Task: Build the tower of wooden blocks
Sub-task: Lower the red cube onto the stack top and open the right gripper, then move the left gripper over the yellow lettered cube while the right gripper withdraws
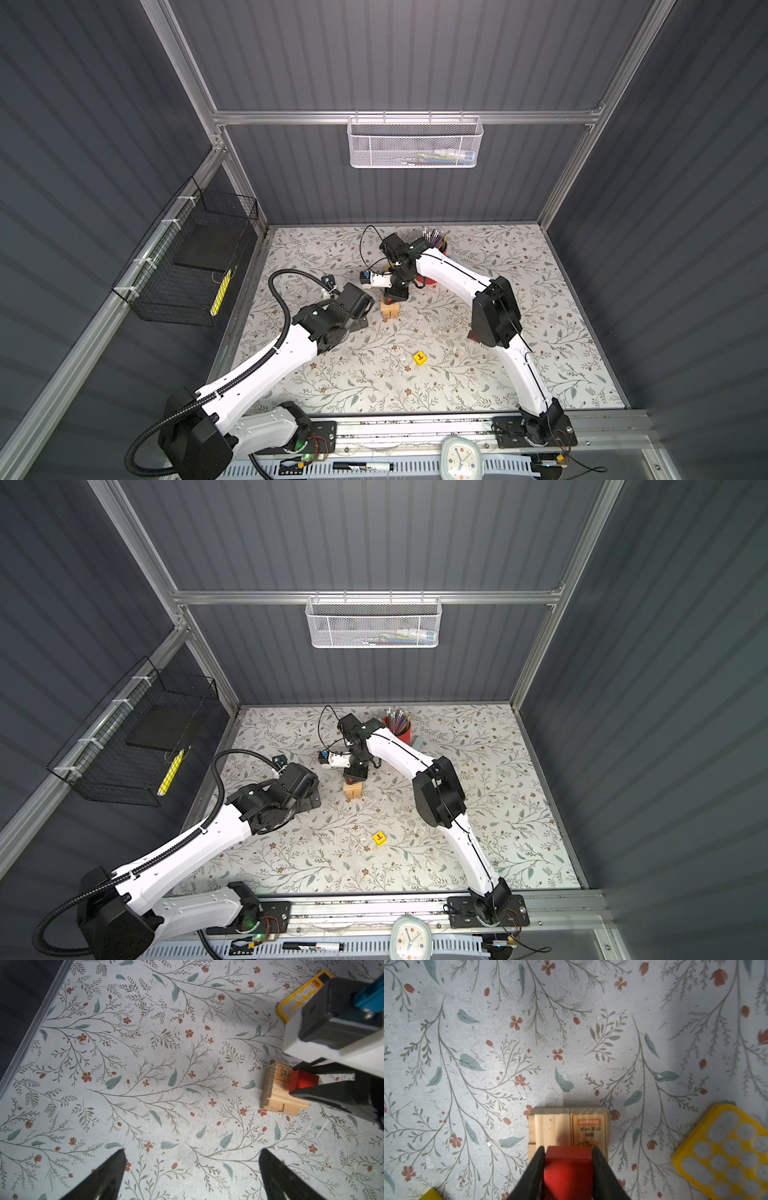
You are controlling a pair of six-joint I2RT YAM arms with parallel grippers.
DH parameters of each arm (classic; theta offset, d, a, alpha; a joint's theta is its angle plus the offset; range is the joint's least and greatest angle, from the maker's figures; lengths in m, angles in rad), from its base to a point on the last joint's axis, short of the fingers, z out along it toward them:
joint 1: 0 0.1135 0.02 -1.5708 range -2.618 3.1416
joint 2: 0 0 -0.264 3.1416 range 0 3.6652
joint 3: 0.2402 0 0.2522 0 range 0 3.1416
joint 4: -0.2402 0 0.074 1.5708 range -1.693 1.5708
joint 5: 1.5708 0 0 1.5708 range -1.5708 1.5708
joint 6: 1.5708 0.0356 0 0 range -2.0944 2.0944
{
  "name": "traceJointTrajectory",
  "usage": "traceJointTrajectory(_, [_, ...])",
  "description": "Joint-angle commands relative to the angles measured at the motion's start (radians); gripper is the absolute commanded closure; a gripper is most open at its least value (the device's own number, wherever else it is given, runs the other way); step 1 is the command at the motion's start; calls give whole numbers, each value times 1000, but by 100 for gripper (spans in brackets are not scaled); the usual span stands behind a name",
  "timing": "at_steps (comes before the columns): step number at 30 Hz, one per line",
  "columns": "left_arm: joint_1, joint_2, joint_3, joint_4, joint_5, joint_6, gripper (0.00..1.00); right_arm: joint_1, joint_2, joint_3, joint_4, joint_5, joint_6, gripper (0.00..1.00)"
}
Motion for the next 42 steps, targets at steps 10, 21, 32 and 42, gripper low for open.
traceJointTrajectory(10, [8,3,16,-28,-23,-12,0,15,38,18,-15,28,-9,61])
traceJointTrajectory(21, [9,10,24,-26,-19,-10,0,18,-5,22,-12,22,-4,50])
traceJointTrajectory(32, [9,2,47,-34,-10,-8,0,19,-205,-66,74,-24,95,39])
traceJointTrajectory(42, [8,-8,74,-20,57,-11,1,8,-493,-406,389,59,389,22])
